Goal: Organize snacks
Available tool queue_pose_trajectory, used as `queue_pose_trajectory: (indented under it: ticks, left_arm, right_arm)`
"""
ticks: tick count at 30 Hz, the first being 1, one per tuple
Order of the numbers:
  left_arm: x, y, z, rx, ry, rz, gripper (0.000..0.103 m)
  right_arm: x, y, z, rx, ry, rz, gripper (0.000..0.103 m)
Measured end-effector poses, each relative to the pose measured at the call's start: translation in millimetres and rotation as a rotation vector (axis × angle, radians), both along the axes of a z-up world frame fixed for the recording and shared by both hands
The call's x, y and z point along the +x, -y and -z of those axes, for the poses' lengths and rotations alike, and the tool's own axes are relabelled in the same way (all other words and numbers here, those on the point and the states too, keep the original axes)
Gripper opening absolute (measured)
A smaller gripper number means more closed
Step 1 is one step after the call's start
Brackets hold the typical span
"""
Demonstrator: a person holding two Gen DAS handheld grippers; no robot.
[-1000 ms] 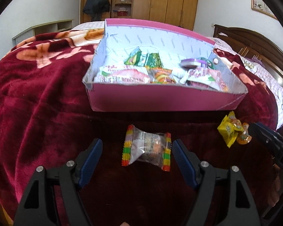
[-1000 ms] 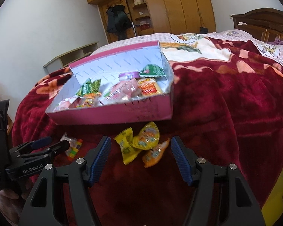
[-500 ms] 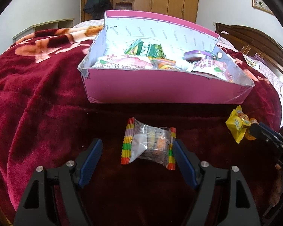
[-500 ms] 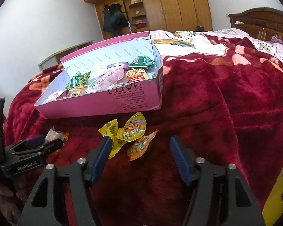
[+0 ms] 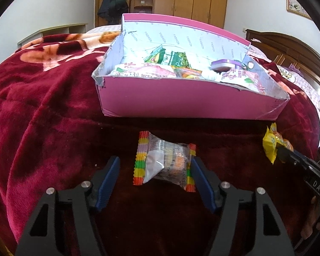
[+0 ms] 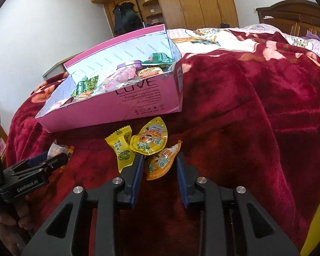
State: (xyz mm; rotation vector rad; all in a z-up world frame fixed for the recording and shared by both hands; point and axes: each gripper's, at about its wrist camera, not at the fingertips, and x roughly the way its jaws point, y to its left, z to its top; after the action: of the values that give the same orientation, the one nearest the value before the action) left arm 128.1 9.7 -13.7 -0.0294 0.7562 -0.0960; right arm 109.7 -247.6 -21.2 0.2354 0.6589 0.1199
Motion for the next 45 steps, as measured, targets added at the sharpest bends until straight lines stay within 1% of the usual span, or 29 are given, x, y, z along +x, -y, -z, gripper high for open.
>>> queue_pose_trajectory:
  ticks: [4, 8, 12, 14, 17, 20, 27, 36, 45]
  left_arm:
    - [-0.4, -1.3, -0.8, -0.003, 0.002, -0.004, 0.067]
    - [-3.2, -1.0, -2.3, 0.005, 0.009, -0.004, 0.053]
    - [-6.4, -0.6, -4.3, 0.007, 0.013, 0.007, 0.045]
    - [-8.1, -0.5, -5.3, 0.003, 0.013, 0.012, 0.043]
    - [-10.2, -0.9, -6.9, -0.001, 0.015, 0.018, 0.042]
    - [-12.7, -1.3, -9.1, -0.009, 0.017, 0.021, 0.041]
    - [-20.8, -2.9, -19.9, -0.025, 0.043, 0.026, 0.040]
    - [-31.9, -4.0, -39.2, -0.056, 0.079, 0.031, 0.040]
    - [-32.4, -2.9, -58.2, -0.093, 0.107, 0.043, 0.040]
  right_arm:
    - [-1.1, 0.4, 0.4, 0.003, 0.004, 0.001, 0.031]
    - [-2.0, -1.3, 0.2, -0.010, 0.005, 0.007, 0.031]
    - [-2.0, -1.5, -1.5, -0.009, 0.004, 0.011, 0.031]
    - [-3.0, -1.4, -2.3, -0.005, 0.006, 0.018, 0.030]
    - [-5.0, -0.6, -4.3, 0.001, 0.012, 0.023, 0.028]
    - [-8.0, 1.1, -7.0, 0.013, 0.019, 0.027, 0.027]
    - [-15.7, 2.8, -13.6, 0.037, 0.031, 0.034, 0.027]
    - [-30.0, -2.3, -32.2, 0.032, 0.079, 0.022, 0.027]
    - [-30.8, -5.1, -53.3, 0.033, 0.112, -0.005, 0.027]
